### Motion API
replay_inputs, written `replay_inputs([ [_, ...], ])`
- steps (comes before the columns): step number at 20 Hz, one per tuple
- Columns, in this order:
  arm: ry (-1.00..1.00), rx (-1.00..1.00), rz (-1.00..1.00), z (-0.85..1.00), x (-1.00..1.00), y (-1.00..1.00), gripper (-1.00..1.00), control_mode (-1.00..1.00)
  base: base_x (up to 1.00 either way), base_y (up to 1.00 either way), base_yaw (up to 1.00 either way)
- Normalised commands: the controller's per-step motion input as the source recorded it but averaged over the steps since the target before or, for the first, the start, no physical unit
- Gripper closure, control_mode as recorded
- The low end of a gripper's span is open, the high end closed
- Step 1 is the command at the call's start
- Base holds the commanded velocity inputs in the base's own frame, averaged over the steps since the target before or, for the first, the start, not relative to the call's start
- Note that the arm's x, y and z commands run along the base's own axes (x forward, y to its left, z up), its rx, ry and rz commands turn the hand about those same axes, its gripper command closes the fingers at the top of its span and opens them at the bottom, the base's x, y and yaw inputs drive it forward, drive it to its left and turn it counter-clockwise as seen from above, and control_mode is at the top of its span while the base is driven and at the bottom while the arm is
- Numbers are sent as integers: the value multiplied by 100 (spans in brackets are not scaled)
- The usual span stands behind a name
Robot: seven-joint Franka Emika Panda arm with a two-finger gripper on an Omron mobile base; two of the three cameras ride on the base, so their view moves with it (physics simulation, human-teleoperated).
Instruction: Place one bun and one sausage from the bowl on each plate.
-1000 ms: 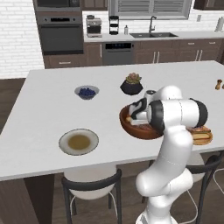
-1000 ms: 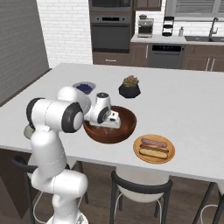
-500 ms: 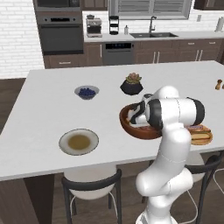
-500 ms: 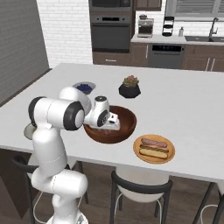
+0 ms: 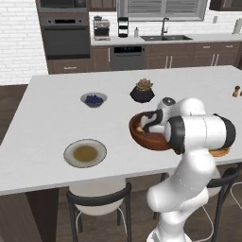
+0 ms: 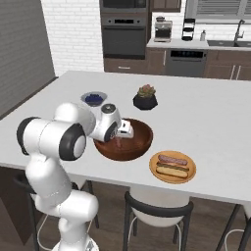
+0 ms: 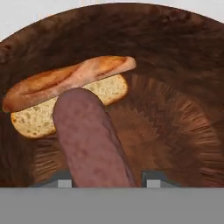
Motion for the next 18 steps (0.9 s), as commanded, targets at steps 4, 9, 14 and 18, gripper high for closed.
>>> replay_inputs([
  [4,-48,0,0,100,-68,12,100,-100,0,0,0],
  [9,-24,2,4,100,-56,83,100,-100,0,0,0],
  [14,-6,-6,0,94,-2,100,100,-100,0,0,0],
  [18,17,-5,0,32,6,100,100,-100,0,0,0],
])
